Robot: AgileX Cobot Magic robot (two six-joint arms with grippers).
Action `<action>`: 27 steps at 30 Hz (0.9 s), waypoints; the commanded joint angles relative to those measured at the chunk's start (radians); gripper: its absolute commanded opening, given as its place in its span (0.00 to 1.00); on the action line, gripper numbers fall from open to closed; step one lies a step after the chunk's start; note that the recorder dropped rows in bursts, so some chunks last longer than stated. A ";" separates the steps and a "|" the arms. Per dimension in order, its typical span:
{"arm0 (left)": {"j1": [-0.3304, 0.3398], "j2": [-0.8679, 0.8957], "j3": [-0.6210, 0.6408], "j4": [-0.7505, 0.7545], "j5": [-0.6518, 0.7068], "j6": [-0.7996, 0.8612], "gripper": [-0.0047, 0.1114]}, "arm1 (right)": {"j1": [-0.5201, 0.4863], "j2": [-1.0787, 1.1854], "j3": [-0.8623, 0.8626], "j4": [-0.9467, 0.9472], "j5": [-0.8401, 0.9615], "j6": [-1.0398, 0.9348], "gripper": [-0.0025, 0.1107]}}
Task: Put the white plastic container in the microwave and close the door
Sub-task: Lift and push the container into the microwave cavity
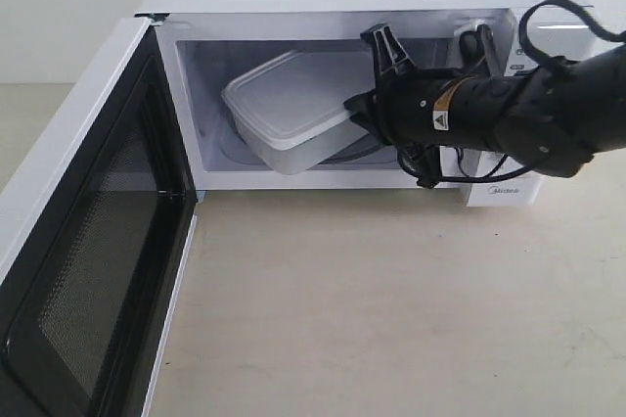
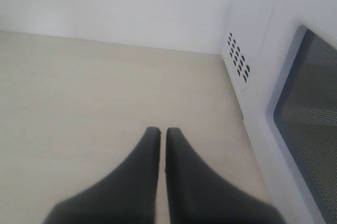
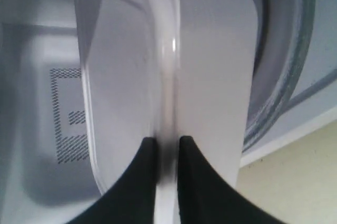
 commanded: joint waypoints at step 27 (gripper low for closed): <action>0.002 -0.003 0.004 0.006 -0.001 0.004 0.08 | -0.005 0.159 -0.166 -0.041 -0.081 -0.027 0.20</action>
